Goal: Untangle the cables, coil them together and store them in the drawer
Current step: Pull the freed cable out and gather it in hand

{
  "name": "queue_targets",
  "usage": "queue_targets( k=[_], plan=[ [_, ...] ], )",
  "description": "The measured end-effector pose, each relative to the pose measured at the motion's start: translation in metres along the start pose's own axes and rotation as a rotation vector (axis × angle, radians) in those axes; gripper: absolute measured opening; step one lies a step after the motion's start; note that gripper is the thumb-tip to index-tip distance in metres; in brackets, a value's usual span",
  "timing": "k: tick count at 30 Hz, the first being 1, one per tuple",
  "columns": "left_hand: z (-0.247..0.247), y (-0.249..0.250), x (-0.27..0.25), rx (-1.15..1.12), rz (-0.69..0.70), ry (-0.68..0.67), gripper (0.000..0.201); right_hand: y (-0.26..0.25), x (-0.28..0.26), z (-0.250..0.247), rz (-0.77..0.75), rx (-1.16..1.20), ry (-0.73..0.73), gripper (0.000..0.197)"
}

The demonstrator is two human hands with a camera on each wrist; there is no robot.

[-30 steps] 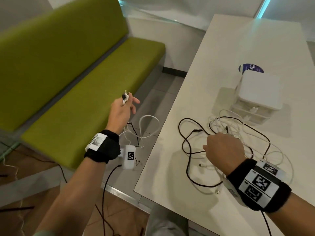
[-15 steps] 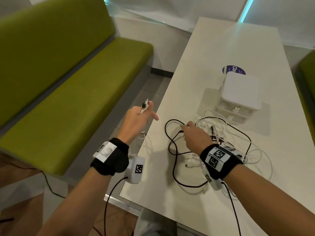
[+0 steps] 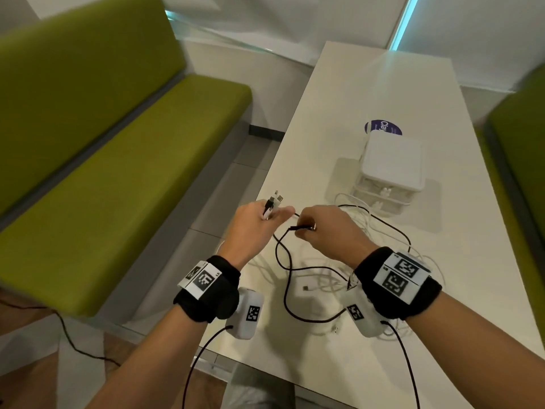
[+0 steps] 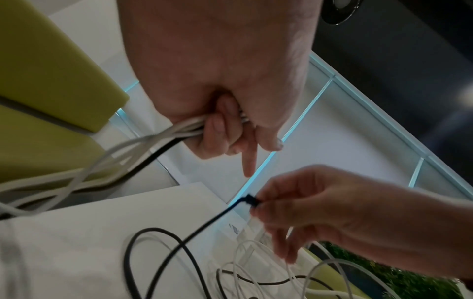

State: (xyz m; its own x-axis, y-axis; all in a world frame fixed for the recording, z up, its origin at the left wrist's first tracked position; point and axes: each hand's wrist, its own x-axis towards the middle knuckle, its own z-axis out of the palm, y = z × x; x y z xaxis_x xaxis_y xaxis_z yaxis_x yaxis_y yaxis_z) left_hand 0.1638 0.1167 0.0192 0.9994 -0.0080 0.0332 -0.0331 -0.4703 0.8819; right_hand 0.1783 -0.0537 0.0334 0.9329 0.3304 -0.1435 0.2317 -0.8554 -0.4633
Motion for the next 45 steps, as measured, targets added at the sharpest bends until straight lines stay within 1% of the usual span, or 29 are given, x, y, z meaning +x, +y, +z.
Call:
queue_targets(
  k=[2,4,5,7,8,10,11,13,14,15,18,19,21,23,26,29,31,34,38,39,41,45],
  plan=[
    [0.006,0.003,0.000,-0.043,0.005,-0.059,0.054,-0.003,-0.010,-0.014,-0.027,0.095,0.049,0.010],
    [0.011,0.007,-0.002,-0.009,0.013,-0.114,0.056,-0.004,-0.020,-0.028,-0.054,0.179,0.091,0.009],
    [0.013,0.009,-0.001,0.026,0.011,-0.151,0.052,-0.005,-0.024,-0.034,-0.064,0.219,0.097,0.009],
    [0.019,0.015,-0.004,0.072,0.005,-0.240,0.034,-0.005,-0.031,-0.043,-0.076,0.272,0.090,0.012],
    [0.021,0.019,-0.006,0.083,0.006,-0.262,0.031,-0.005,-0.032,-0.045,-0.083,0.278,0.089,0.013],
    [0.027,0.023,-0.008,0.086,0.018,-0.255,0.036,-0.003,-0.035,-0.045,-0.085,0.308,0.105,0.018],
    [0.029,0.025,-0.009,0.090,0.038,-0.244,0.036,-0.001,-0.037,-0.045,-0.082,0.347,0.119,0.023],
    [0.031,0.032,-0.013,0.132,0.080,-0.261,0.031,0.003,-0.040,-0.043,-0.075,0.472,0.153,0.036],
    [0.032,0.034,-0.015,0.144,0.092,-0.270,0.028,0.005,-0.041,-0.041,-0.070,0.527,0.171,0.039],
    [0.032,0.036,-0.016,0.140,0.092,-0.269,0.029,0.007,-0.042,-0.039,-0.061,0.563,0.194,0.039],
    [0.034,0.038,-0.018,0.095,0.056,-0.232,0.052,0.009,-0.046,-0.030,-0.024,0.653,0.252,0.034],
    [0.035,0.037,-0.018,0.094,0.036,-0.219,0.056,0.009,-0.047,-0.025,-0.020,0.666,0.270,0.033],
    [0.036,0.037,-0.018,0.099,0.009,-0.189,0.052,0.008,-0.049,-0.016,-0.011,0.632,0.312,0.036],
    [0.034,0.038,-0.019,0.164,0.026,-0.170,0.048,0.009,-0.049,-0.011,0.009,0.628,0.336,0.041],
    [0.031,0.037,-0.020,0.338,0.069,-0.202,0.044,0.014,-0.050,-0.008,0.077,0.667,0.292,0.040],
    [0.030,0.032,-0.017,0.353,0.071,-0.188,0.045,0.022,-0.051,-0.003,0.112,0.649,0.211,0.037],
    [0.032,0.030,-0.016,0.276,0.053,-0.201,0.040,0.028,-0.050,0.005,0.089,0.568,0.110,0.040],
    [0.034,0.030,-0.017,0.047,-0.012,-0.208,0.031,0.037,-0.052,0.018,0.052,0.378,-0.061,0.049],
    [0.033,0.029,-0.018,-0.023,-0.006,-0.173,0.032,0.044,-0.057,0.025,0.007,0.200,-0.238,0.034],
    [0.032,0.030,-0.018,-0.031,-0.001,-0.170,0.033,0.045,-0.057,0.026,-0.008,0.158,-0.251,0.030],
    [0.031,0.032,-0.019,-0.051,0.008,-0.166,0.035,0.048,-0.057,0.025,-0.041,0.115,-0.230,0.027],
    [0.028,0.034,-0.021,-0.110,0.044,-0.181,0.040,0.054,-0.059,0.014,-0.098,0.068,-0.148,0.030]
  ],
)
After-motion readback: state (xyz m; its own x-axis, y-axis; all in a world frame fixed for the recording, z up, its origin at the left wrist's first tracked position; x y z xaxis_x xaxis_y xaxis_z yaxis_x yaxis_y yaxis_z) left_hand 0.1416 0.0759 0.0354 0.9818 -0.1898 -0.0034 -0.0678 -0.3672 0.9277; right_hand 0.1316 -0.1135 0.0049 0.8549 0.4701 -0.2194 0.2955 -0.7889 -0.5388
